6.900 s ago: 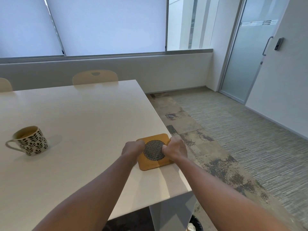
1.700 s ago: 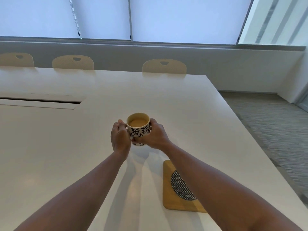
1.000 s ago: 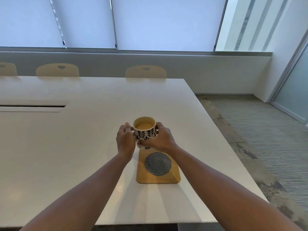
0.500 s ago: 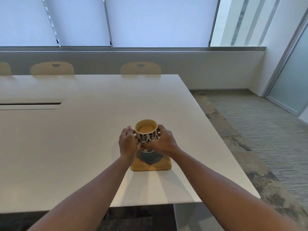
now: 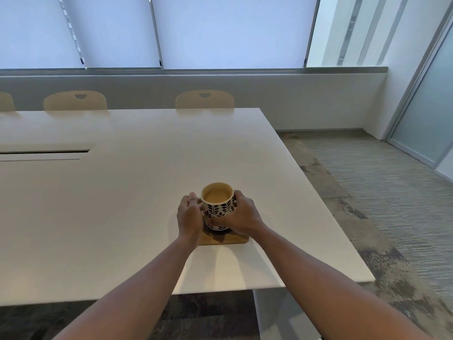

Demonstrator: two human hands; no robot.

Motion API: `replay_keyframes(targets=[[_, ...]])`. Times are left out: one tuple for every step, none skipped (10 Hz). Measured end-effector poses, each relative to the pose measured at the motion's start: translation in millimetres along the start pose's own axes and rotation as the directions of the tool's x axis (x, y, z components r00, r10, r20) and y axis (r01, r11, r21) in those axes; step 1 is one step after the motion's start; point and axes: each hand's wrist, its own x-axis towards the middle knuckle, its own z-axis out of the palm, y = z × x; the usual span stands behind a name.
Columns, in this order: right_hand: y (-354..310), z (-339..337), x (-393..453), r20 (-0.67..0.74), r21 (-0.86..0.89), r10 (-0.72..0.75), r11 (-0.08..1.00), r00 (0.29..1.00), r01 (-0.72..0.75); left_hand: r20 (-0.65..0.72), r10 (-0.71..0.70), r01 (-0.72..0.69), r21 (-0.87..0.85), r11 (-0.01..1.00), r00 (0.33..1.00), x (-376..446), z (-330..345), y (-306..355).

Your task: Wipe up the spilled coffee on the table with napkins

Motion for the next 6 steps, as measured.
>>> replay_keyframes(targets=[[-0.8,-0.4,-2.2,0.000,0.007,0.011,1.000,1.000,-0.011,0.023,-0.002,0.002,-0.004,1.000,1.000,-3.0,0.3,-0.2],[0.4,-0.2,-4.0,0.003,0.008,0.016,1.000,1.000,-0.016,0.042,0.002,-0.001,-0.016,1.000,0.999,-4.3,0.7,0.8],[1.8,-0.4,-5.5,0.018,0.017,0.026,1.000,0.999,-0.026,0.059,-0.009,0.011,-0.020,1.000,0.998,-5.3,0.1,1.6],[6.3,-3.4,0.4,0.093,0.023,0.037,0.999,0.995,-0.040,0.060,-0.007,0.009,-0.035,0.999,0.998,-2.6,-1.6,1.3],[7.4,-15.2,2.1,0.257,-0.014,0.086,0.996,0.963,-0.085,0.067,-0.038,0.038,0.006,0.999,0.997,-2.5,-4.2,4.3],[8.5,-25.6,6.8,0.305,-0.030,0.111,0.994,0.946,-0.107,0.013,0.003,-0.003,0.031,1.000,1.000,4.5,-10.9,7.1]])
